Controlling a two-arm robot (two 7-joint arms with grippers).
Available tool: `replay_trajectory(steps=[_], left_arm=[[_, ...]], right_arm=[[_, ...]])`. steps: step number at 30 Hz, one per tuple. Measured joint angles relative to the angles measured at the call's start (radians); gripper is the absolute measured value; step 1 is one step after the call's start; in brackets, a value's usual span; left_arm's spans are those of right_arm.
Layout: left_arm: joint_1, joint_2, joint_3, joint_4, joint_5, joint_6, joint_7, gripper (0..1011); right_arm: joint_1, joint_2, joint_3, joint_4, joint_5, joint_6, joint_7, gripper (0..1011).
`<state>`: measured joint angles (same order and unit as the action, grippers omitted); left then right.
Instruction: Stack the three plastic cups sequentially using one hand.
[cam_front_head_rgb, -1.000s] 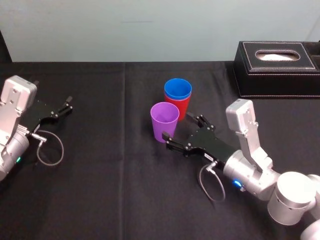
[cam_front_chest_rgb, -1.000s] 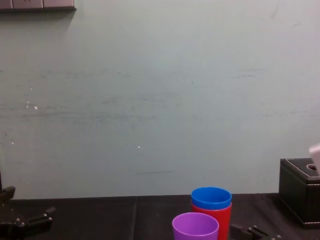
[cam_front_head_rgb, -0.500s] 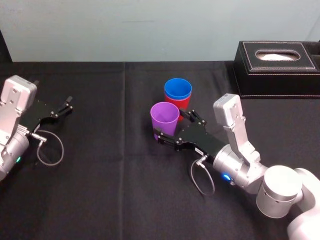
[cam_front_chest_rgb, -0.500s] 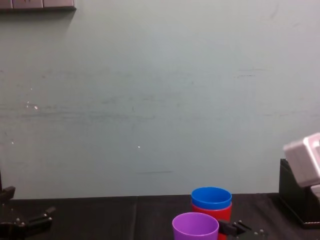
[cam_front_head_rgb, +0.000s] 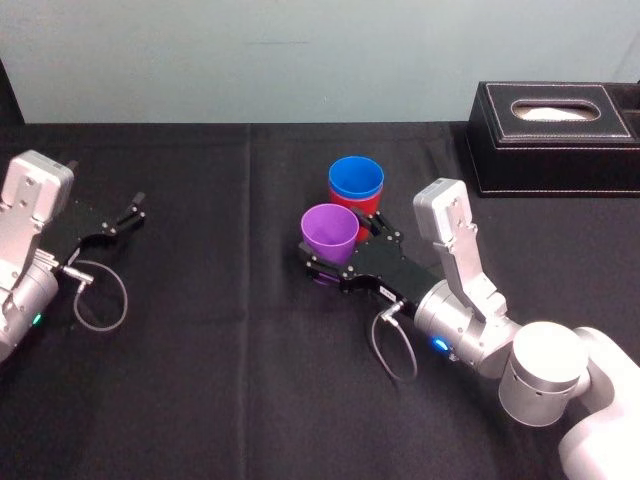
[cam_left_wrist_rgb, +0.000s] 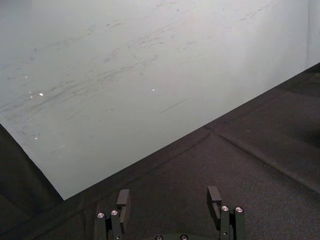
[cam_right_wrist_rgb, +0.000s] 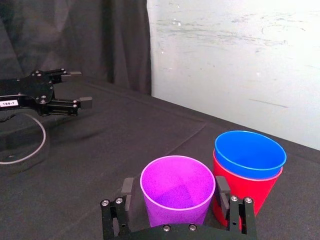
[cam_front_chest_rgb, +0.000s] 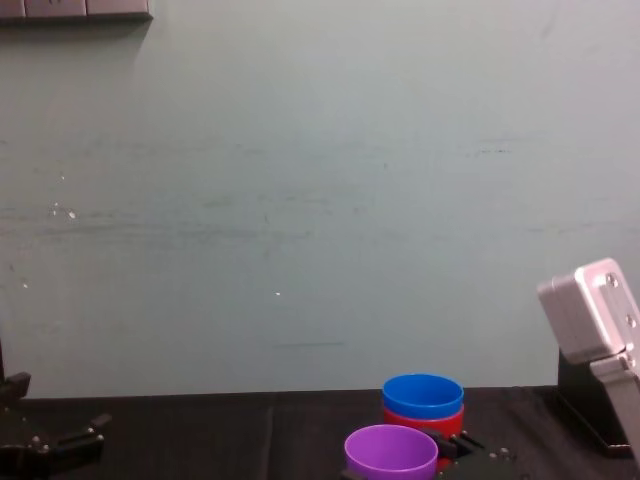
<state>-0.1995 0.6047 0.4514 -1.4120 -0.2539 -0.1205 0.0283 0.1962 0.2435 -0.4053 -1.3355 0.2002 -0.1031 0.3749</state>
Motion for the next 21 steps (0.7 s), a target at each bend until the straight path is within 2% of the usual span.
replay_trajectory(steps=[21], left_arm=[[0.000, 0.000, 0.000, 0.000, 0.000, 0.000, 0.000, 1005]], right_arm=[[0.004, -0.015, 0.011, 0.012, -0.041, -0.015, -0.023, 1004]])
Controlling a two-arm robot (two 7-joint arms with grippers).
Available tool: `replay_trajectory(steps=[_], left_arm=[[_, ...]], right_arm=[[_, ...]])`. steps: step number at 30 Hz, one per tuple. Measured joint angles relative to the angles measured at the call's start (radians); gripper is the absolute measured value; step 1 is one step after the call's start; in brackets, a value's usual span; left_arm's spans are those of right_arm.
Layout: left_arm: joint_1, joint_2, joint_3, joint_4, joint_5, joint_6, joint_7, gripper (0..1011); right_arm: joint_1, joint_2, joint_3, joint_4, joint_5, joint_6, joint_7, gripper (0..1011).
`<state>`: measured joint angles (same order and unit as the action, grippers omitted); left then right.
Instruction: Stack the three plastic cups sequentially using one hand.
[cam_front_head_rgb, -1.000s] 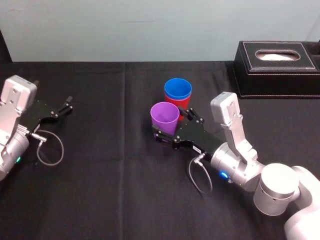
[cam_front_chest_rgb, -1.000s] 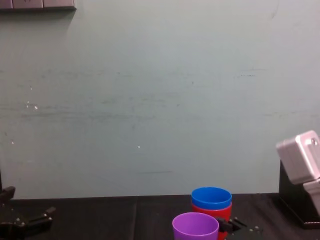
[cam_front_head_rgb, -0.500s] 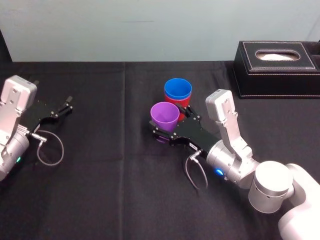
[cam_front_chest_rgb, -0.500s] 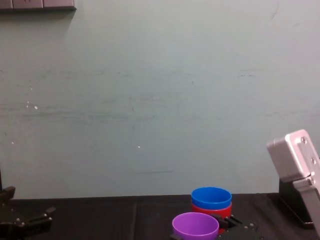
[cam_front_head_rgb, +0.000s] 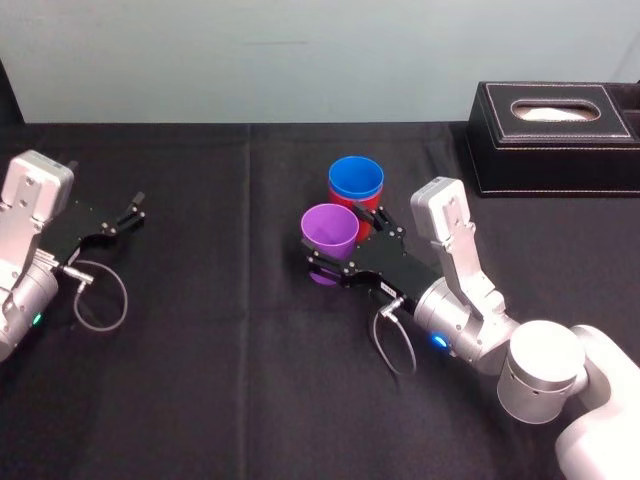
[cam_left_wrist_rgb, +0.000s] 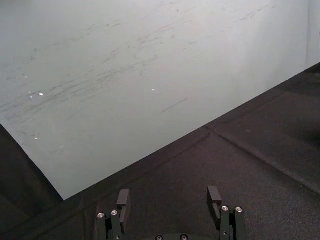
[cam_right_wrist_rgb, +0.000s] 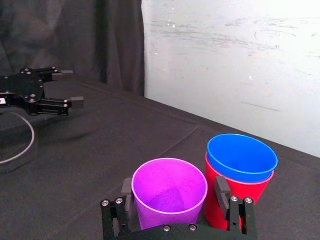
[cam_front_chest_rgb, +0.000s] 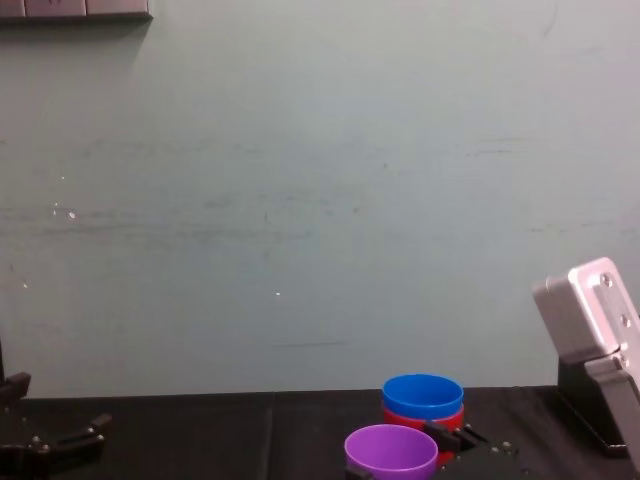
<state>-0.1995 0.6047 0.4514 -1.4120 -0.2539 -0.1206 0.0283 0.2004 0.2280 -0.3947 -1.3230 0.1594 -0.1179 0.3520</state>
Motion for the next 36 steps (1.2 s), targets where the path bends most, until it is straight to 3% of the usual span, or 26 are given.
replay_trajectory(steps=[12, 32, 36], left_arm=[[0.000, 0.000, 0.000, 0.000, 0.000, 0.000, 0.000, 1005], [0.000, 0.000, 0.000, 0.000, 0.000, 0.000, 0.000, 1005], [0.000, 0.000, 0.000, 0.000, 0.000, 0.000, 0.000, 1005]], right_arm=[[0.011, -0.009, 0.003, 0.020, 0.036, 0.016, 0.033, 1004], [0.012, -0.008, -0.002, 0.022, 0.036, 0.013, 0.031, 1004], [0.012, -0.008, -0.002, 0.022, 0.036, 0.013, 0.031, 937]])
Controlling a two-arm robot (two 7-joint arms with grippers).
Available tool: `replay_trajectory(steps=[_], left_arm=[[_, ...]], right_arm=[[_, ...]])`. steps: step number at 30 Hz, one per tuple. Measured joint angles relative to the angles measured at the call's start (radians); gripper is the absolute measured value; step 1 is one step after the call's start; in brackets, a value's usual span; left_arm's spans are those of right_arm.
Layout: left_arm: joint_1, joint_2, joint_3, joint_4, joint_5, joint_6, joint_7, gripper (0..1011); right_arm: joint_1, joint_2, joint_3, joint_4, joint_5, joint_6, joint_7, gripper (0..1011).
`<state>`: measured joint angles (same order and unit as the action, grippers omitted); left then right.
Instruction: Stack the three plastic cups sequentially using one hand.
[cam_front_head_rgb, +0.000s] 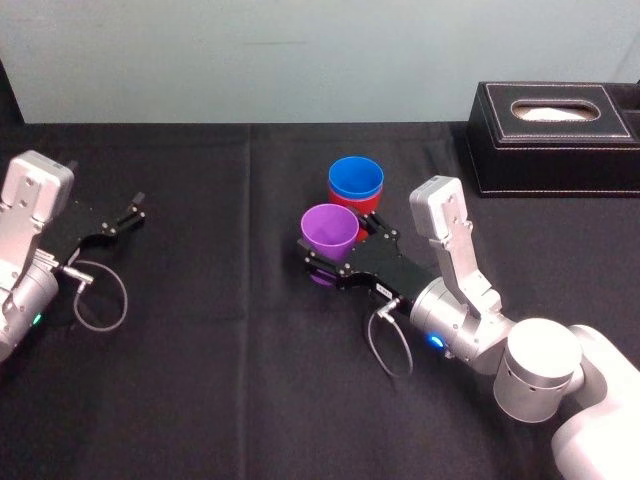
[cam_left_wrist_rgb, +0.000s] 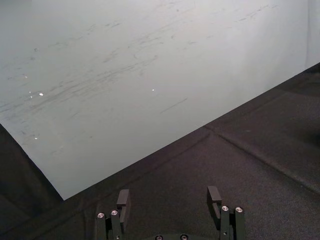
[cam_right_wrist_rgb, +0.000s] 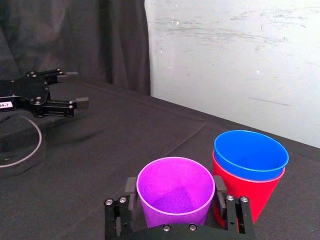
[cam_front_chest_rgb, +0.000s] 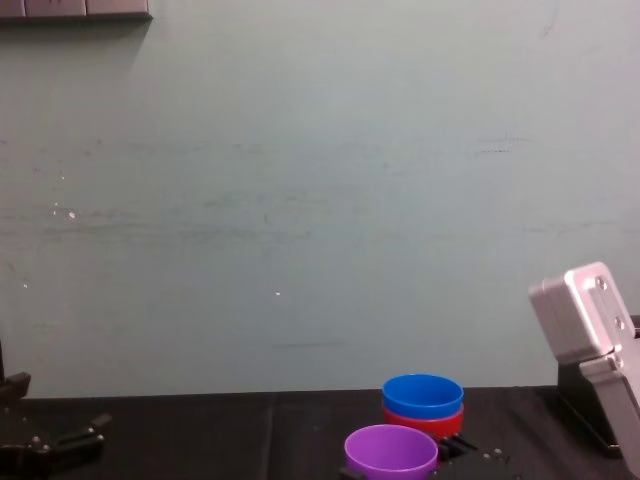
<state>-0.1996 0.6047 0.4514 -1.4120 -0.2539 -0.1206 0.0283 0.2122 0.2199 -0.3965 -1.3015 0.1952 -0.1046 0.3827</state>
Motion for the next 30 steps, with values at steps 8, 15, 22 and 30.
replay_trajectory(steps=[8, 15, 22, 30], left_arm=[[0.000, 0.000, 0.000, 0.000, 0.000, 0.000, 0.000, 1005], [0.000, 0.000, 0.000, 0.000, 0.000, 0.000, 0.000, 1005], [0.000, 0.000, 0.000, 0.000, 0.000, 0.000, 0.000, 1005], [0.000, 0.000, 0.000, 0.000, 0.000, 0.000, 0.000, 1005]], right_arm=[[0.000, 0.000, 0.000, 0.000, 0.000, 0.000, 0.000, 786], [-0.003, 0.005, 0.002, -0.008, 0.001, 0.000, 0.000, 750], [-0.015, 0.031, 0.021, -0.082, 0.032, 0.033, 0.015, 726], [-0.018, 0.071, 0.027, -0.215, 0.087, 0.127, 0.041, 724]])
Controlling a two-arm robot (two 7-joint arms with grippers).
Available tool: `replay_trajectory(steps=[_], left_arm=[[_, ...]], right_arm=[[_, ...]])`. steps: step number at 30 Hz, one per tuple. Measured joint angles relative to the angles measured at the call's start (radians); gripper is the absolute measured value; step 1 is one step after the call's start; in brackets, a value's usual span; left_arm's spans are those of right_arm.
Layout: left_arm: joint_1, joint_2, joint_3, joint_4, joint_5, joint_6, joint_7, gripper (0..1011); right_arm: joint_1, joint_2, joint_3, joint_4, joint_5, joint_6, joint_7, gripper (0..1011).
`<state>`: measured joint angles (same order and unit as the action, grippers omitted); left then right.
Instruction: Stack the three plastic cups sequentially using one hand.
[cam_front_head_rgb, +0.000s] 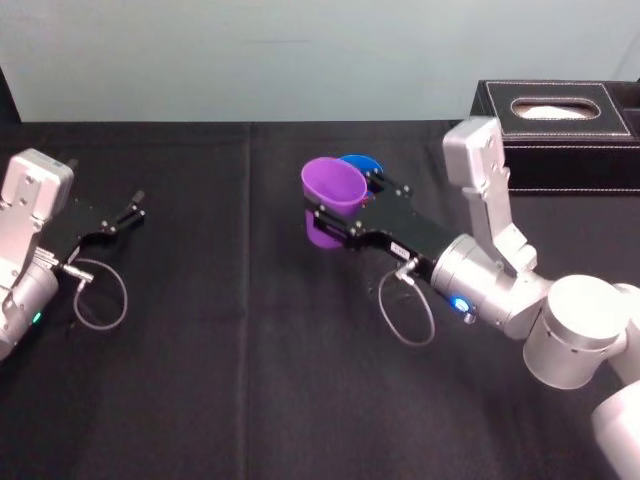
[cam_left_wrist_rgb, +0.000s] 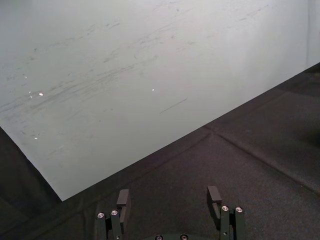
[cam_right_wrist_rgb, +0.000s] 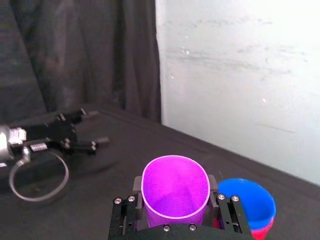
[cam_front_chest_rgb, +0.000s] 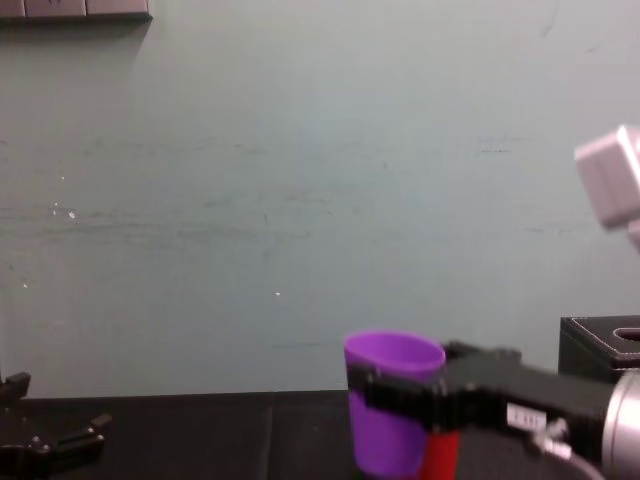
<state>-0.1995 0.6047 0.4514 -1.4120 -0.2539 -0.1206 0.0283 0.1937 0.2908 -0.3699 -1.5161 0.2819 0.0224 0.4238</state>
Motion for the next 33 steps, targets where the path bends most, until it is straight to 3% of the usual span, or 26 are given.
replay_trajectory(steps=[4, 12, 23, 33], left_arm=[[0.000, 0.000, 0.000, 0.000, 0.000, 0.000, 0.000, 1005], [0.000, 0.000, 0.000, 0.000, 0.000, 0.000, 0.000, 1005], [0.000, 0.000, 0.000, 0.000, 0.000, 0.000, 0.000, 1005], [0.000, 0.000, 0.000, 0.000, 0.000, 0.000, 0.000, 1005]], right_arm=[[0.019, 0.013, 0.001, -0.047, 0.026, 0.046, 0.001, 726], [0.065, 0.014, 0.001, -0.057, 0.048, 0.076, -0.019, 726], [0.131, 0.010, 0.001, 0.001, 0.059, 0.096, -0.063, 726], [0.148, 0.003, 0.008, 0.039, 0.058, 0.102, -0.084, 726]])
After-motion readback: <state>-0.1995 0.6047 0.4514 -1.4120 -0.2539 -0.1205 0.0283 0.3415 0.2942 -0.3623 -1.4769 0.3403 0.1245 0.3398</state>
